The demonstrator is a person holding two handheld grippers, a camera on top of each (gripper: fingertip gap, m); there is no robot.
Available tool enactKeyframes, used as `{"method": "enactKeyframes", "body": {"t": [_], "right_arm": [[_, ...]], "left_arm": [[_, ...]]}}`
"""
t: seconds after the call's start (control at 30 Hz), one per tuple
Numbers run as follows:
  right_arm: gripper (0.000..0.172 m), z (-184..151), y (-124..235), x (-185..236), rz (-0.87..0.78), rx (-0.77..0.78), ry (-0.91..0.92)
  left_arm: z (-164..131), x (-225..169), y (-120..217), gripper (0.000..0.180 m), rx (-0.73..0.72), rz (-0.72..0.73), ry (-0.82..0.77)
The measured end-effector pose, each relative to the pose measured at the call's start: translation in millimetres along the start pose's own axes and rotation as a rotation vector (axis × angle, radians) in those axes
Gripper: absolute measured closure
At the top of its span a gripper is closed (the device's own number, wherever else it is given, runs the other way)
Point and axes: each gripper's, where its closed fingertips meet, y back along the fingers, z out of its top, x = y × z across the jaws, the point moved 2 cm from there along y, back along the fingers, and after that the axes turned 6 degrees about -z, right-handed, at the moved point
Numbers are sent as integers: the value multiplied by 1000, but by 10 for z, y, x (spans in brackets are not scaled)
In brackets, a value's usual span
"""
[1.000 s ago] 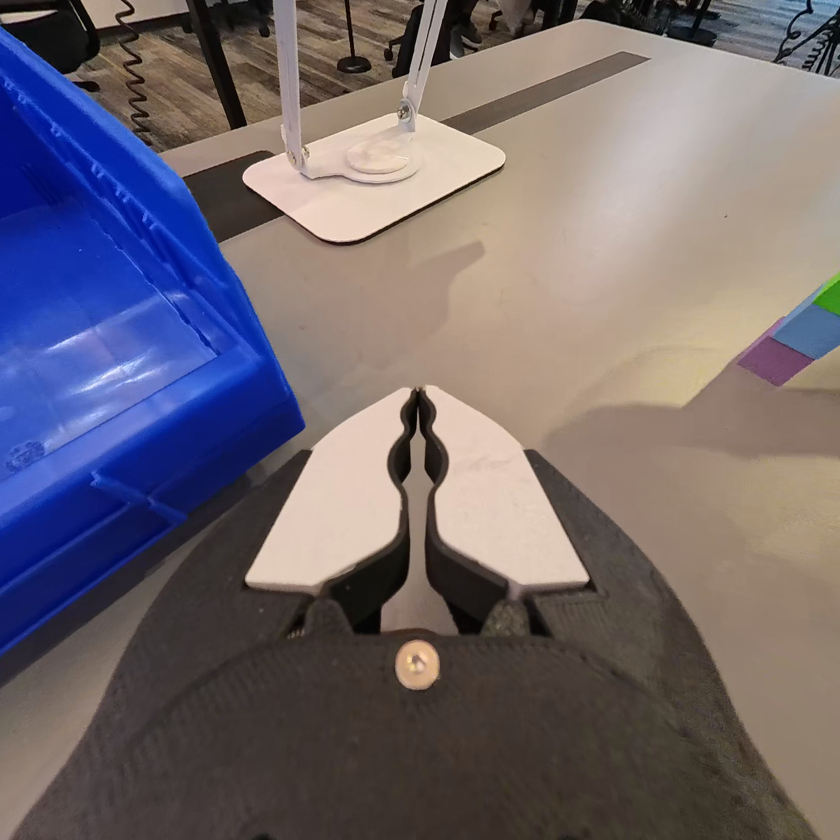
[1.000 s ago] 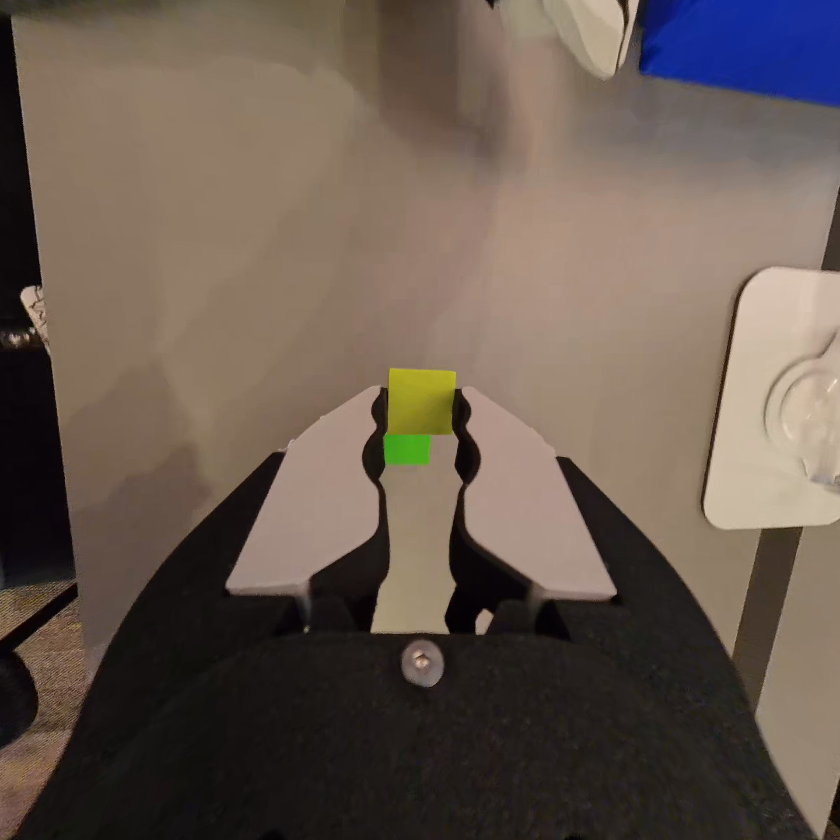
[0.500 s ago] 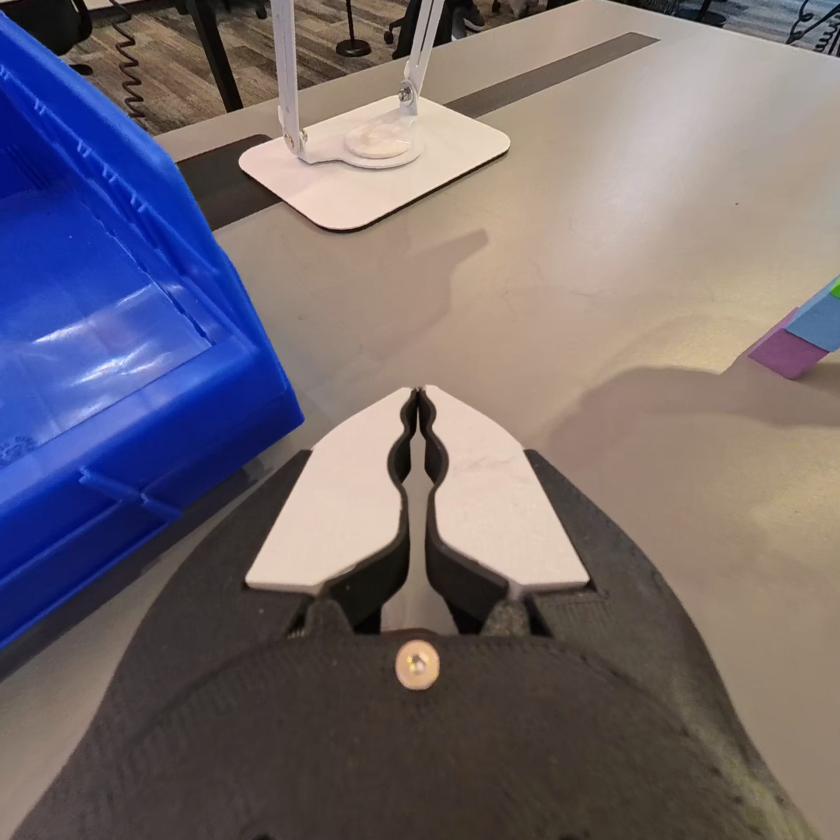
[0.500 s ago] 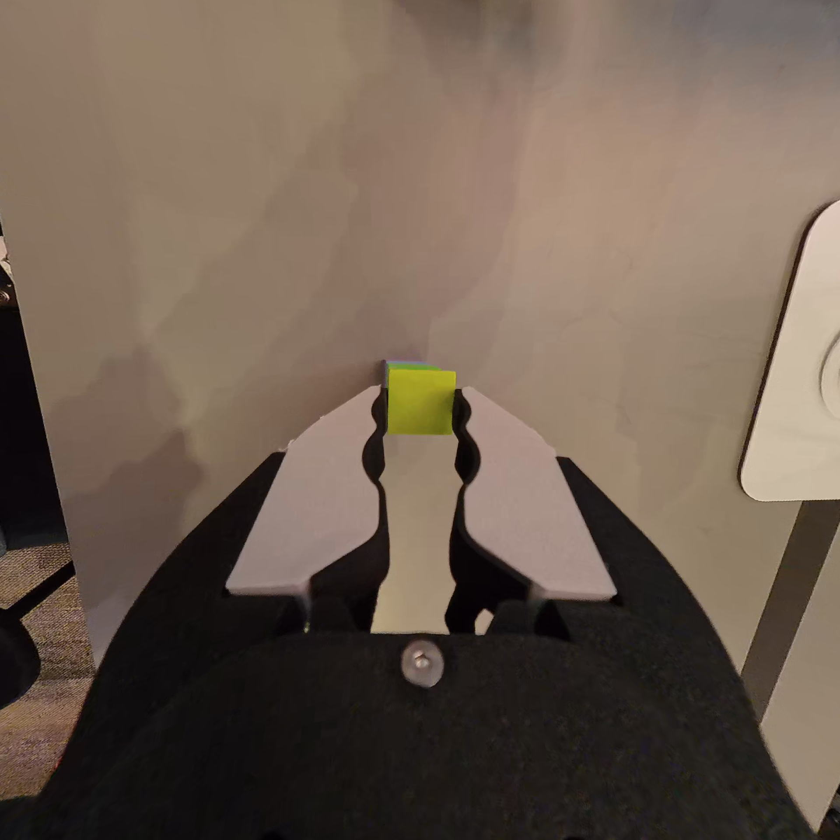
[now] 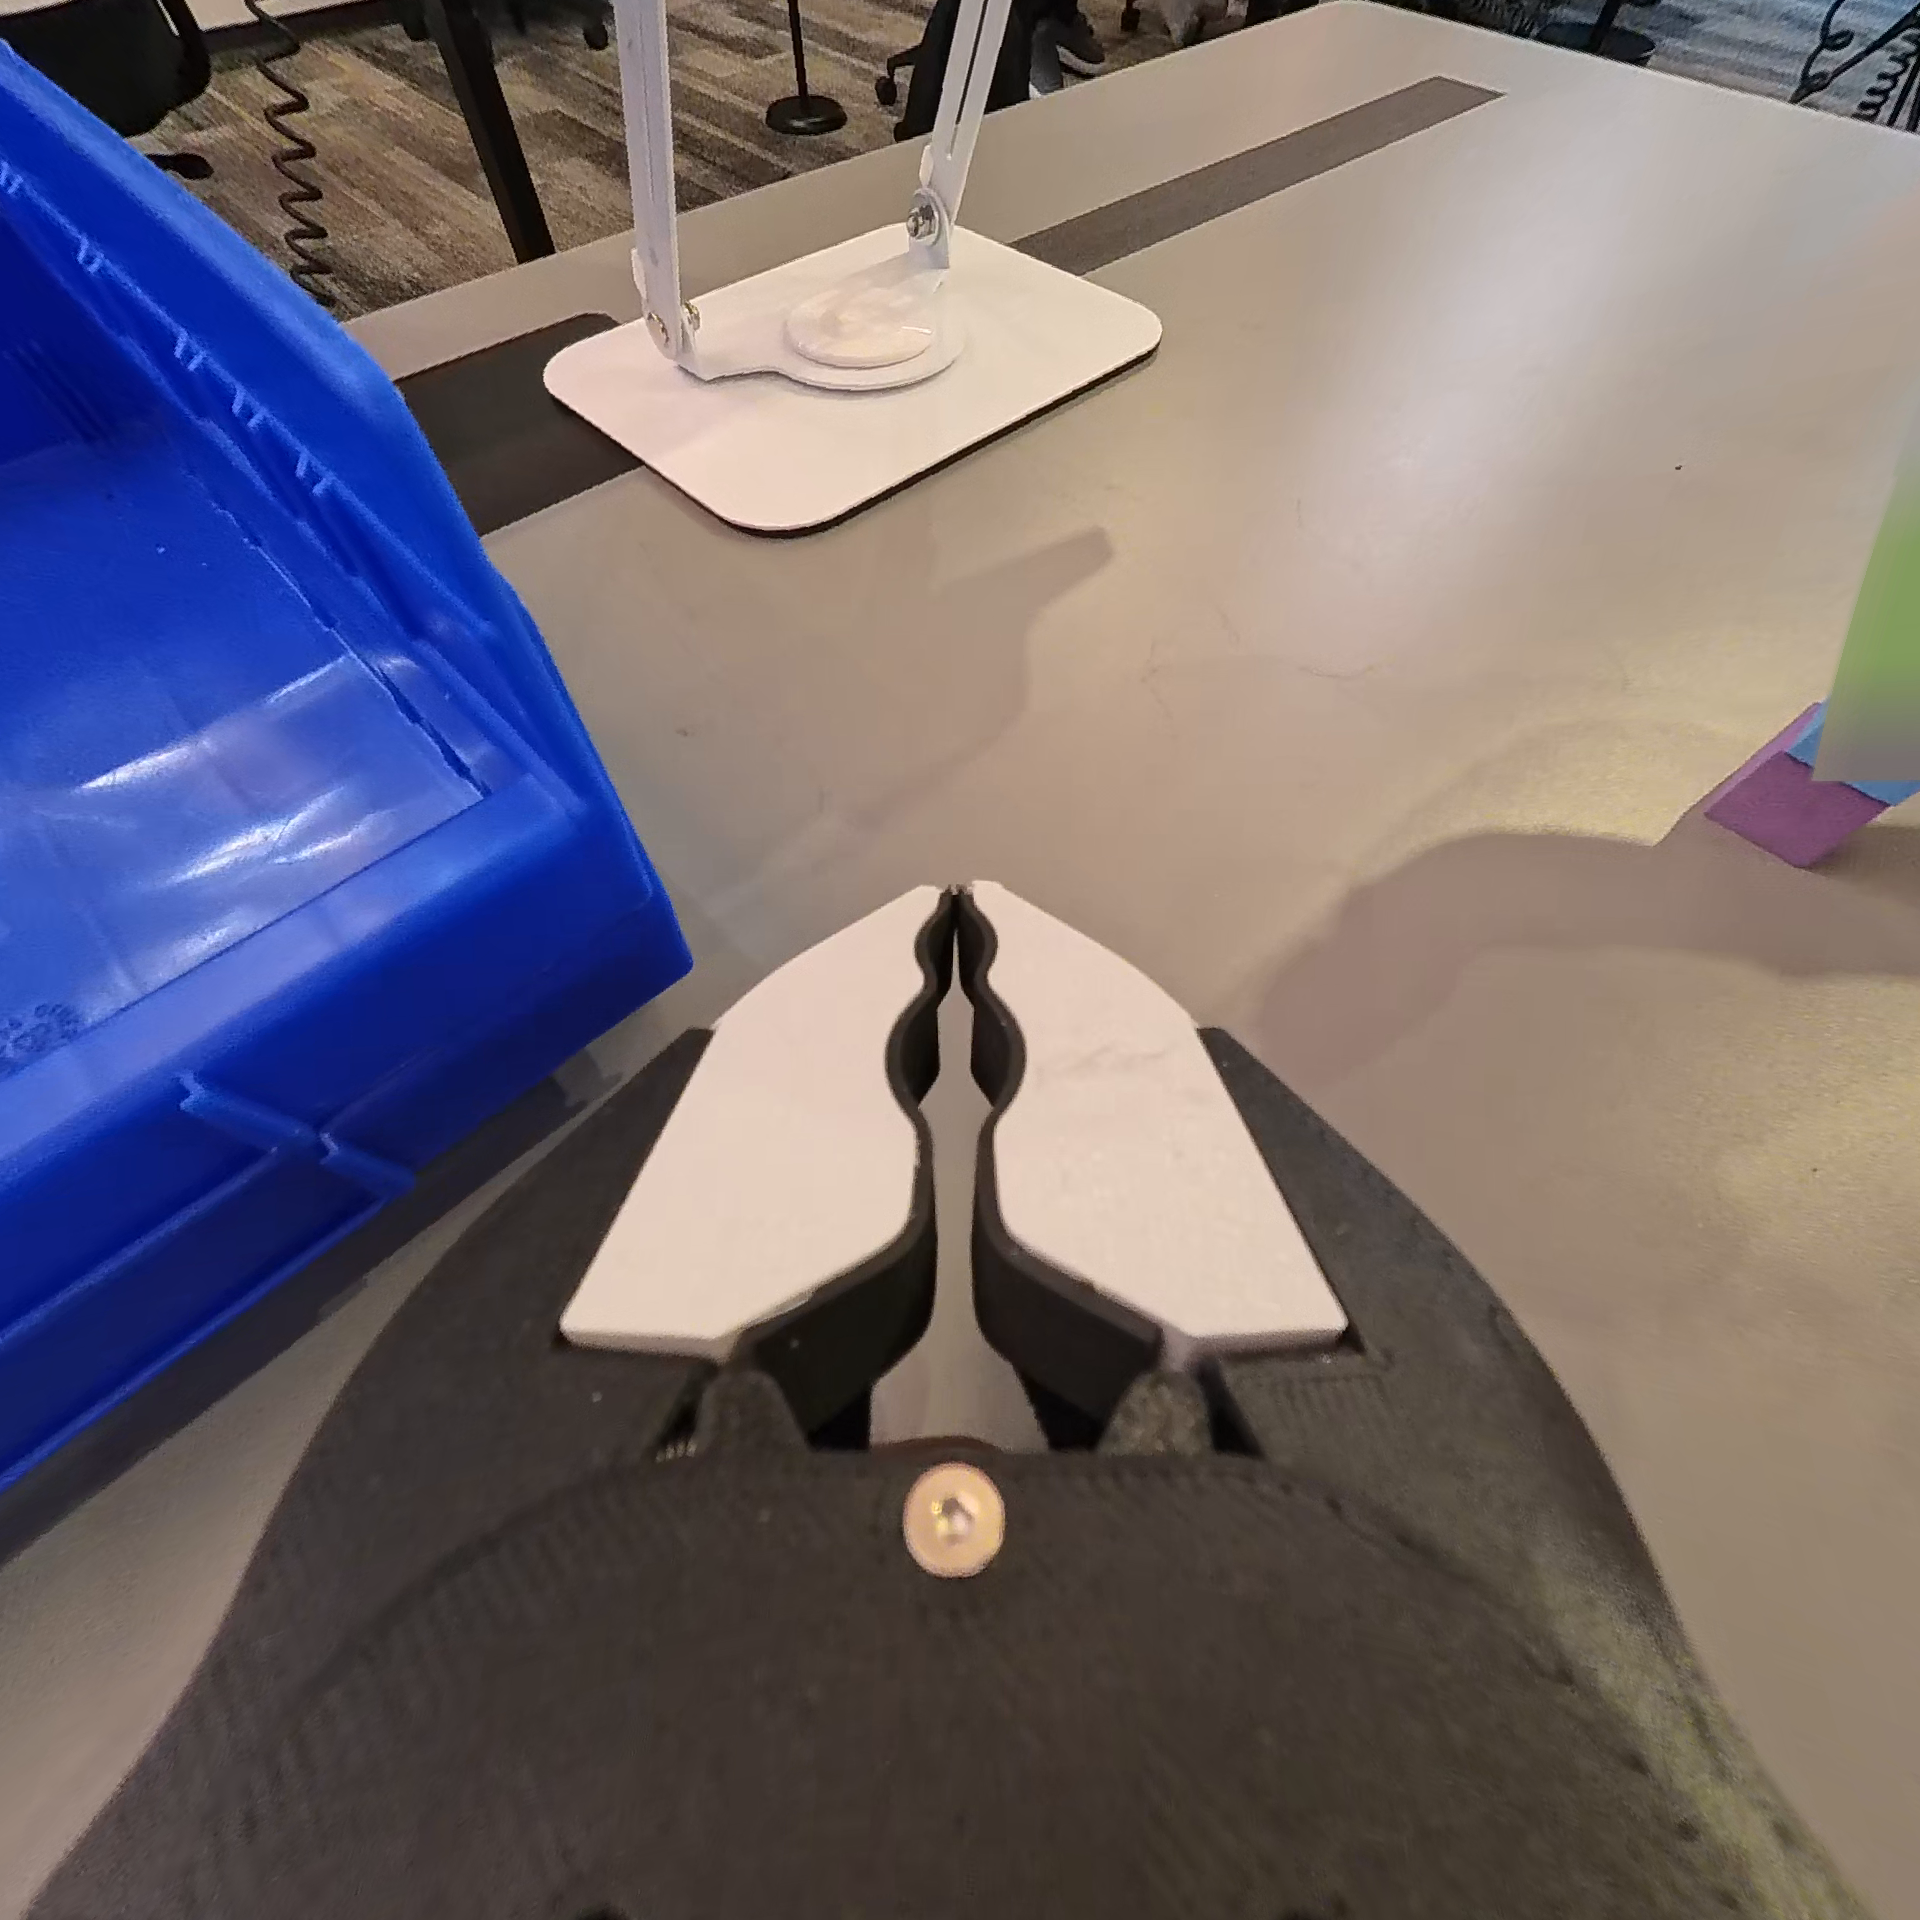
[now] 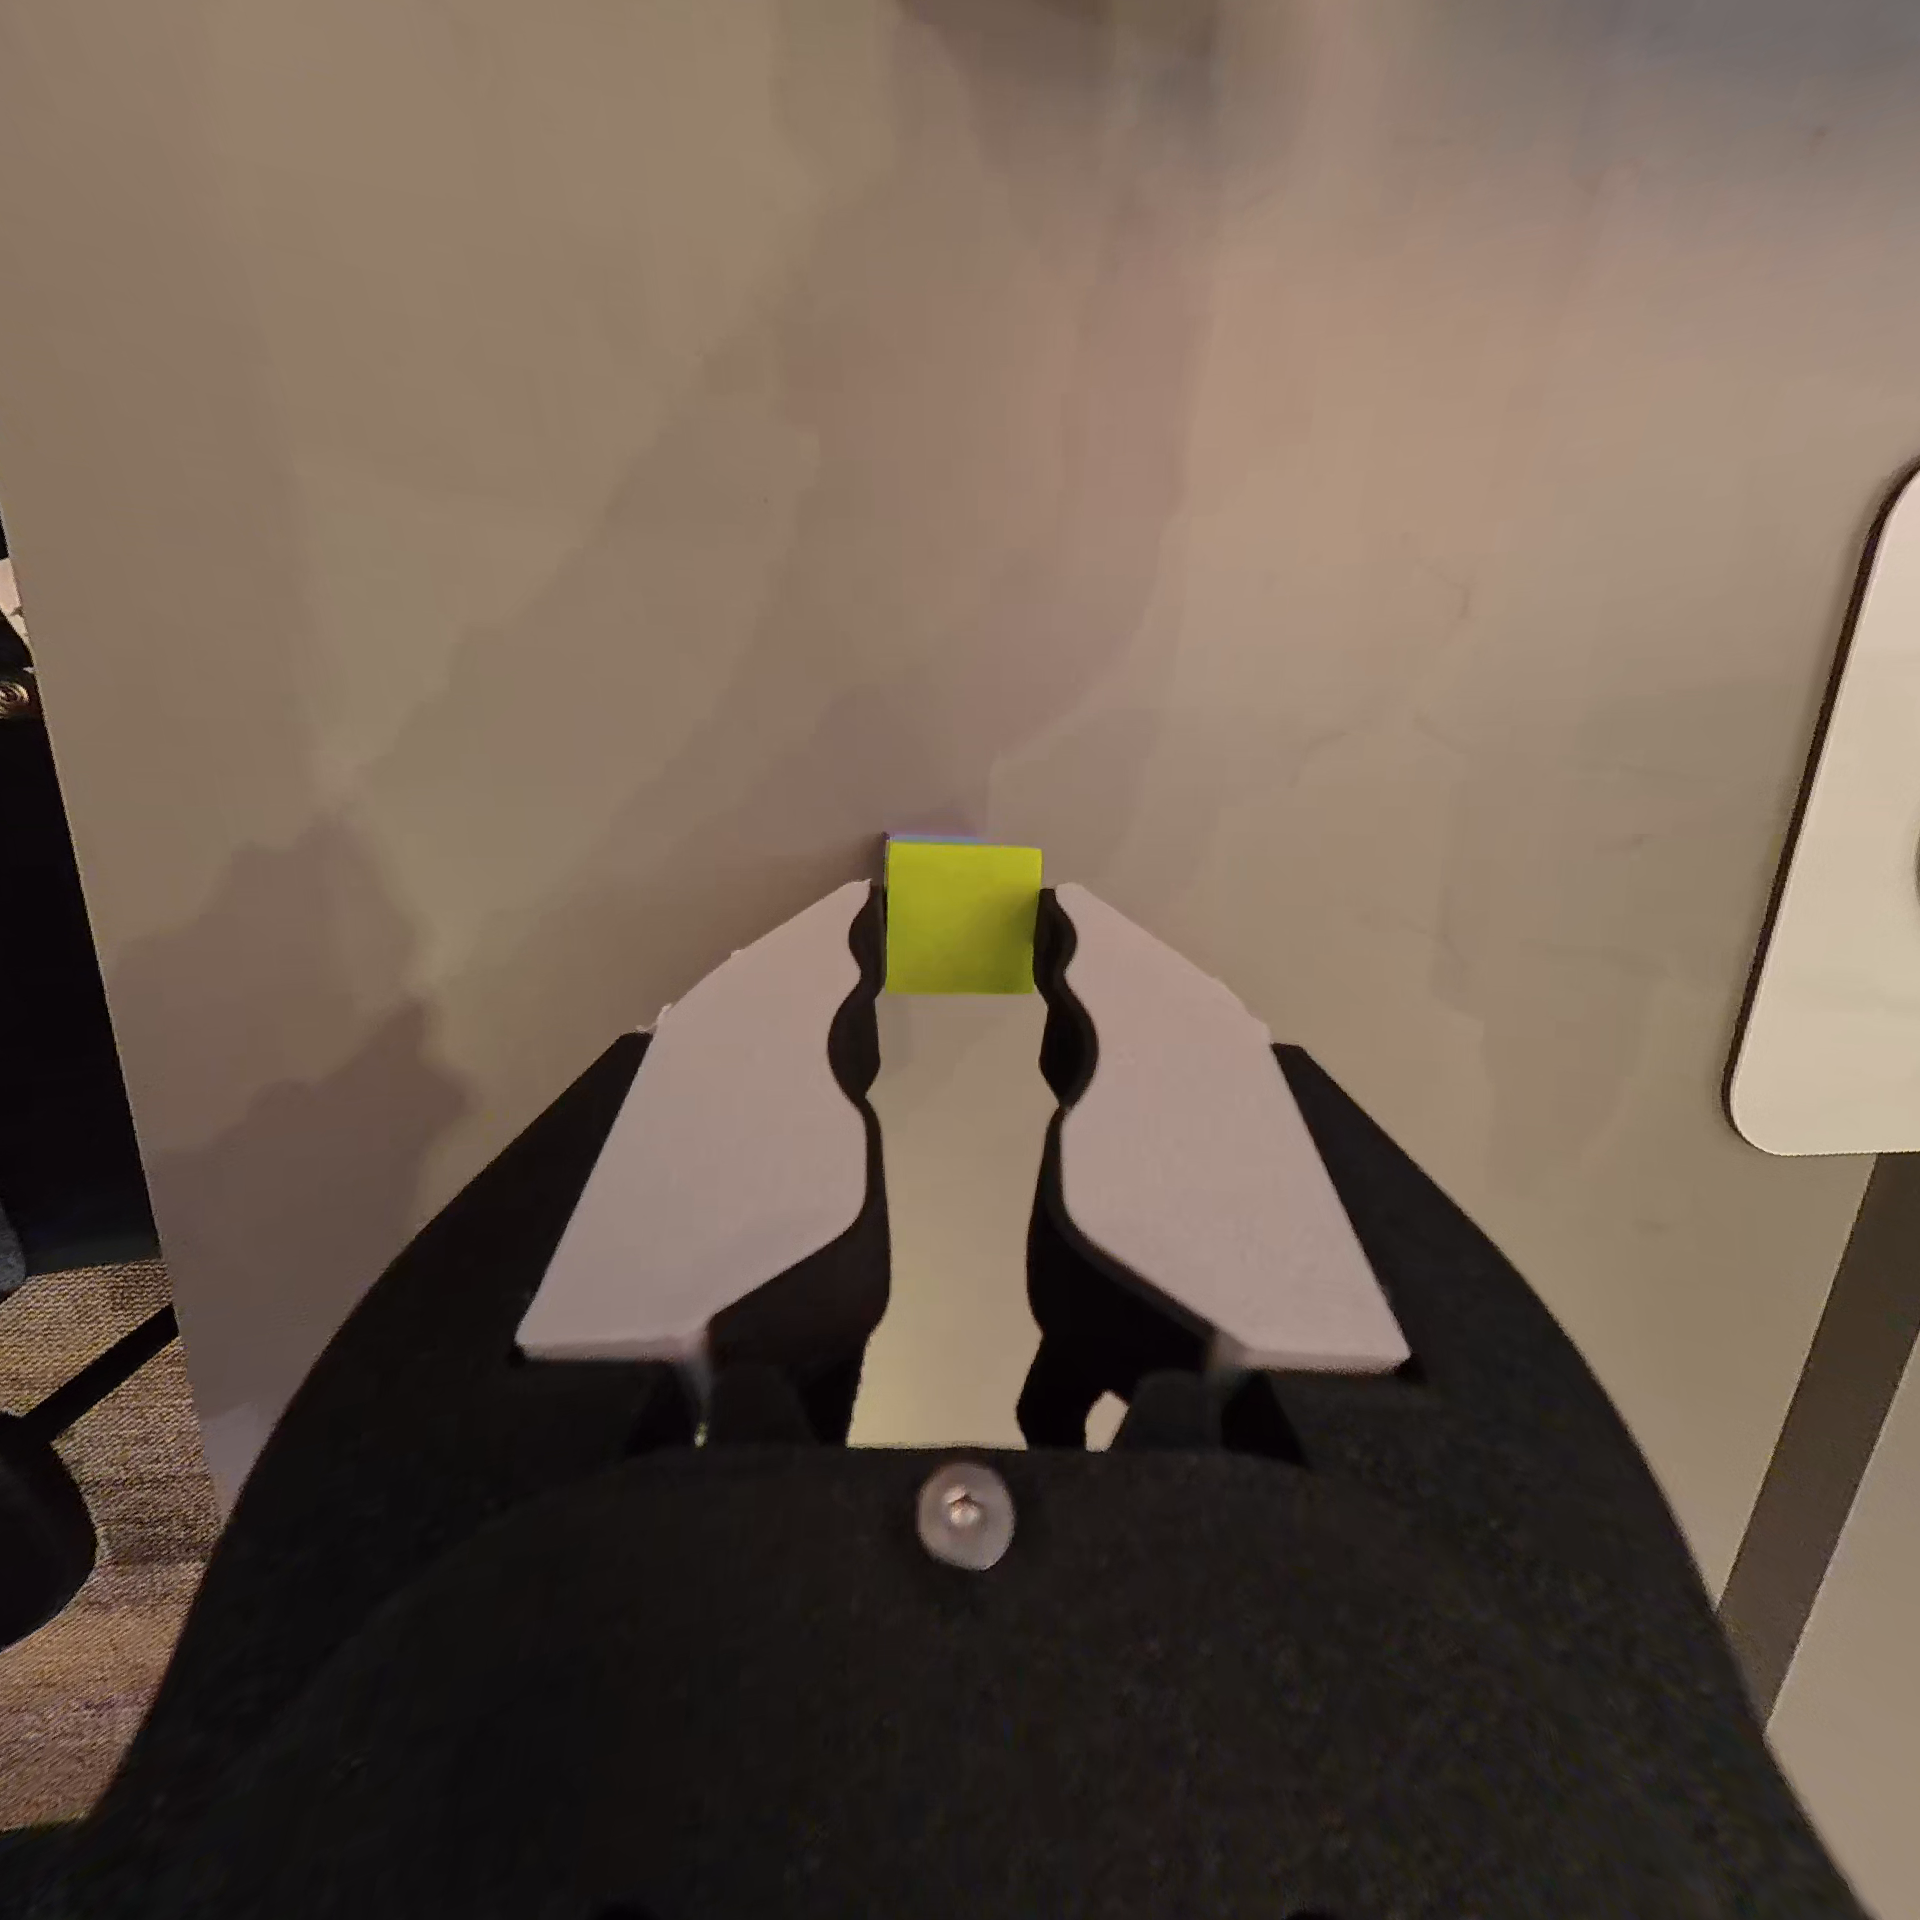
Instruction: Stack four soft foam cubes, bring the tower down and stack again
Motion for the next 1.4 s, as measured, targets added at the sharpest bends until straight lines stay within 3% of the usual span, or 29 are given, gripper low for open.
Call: {"method": "enactKeyframes", "body": {"t": [0.03,0.63,0.73,0.93,1.13,1.4], "right_arm": [[145,-3,-3,-2,-1,1,0],[145,-30,-10,-19,7,-16,-11],[133,-33,-11,-32,3,-17,-18],[130,-69,189,-111,-45,-54,-64],[135,-313,487,-148,-126,-126,-257],[143,-942,352,-224,-224,-200,-697]], "left_arm": [[-1,1,0,180,1,0,0],[-10,3,-12,180,7,-1,0],[-10,0,-13,180,8,-1,-1],[-7,4,-12,180,5,-1,3],[-7,-15,-26,180,9,7,-7],[-11,-15,33,180,-4,100,-24]]}}
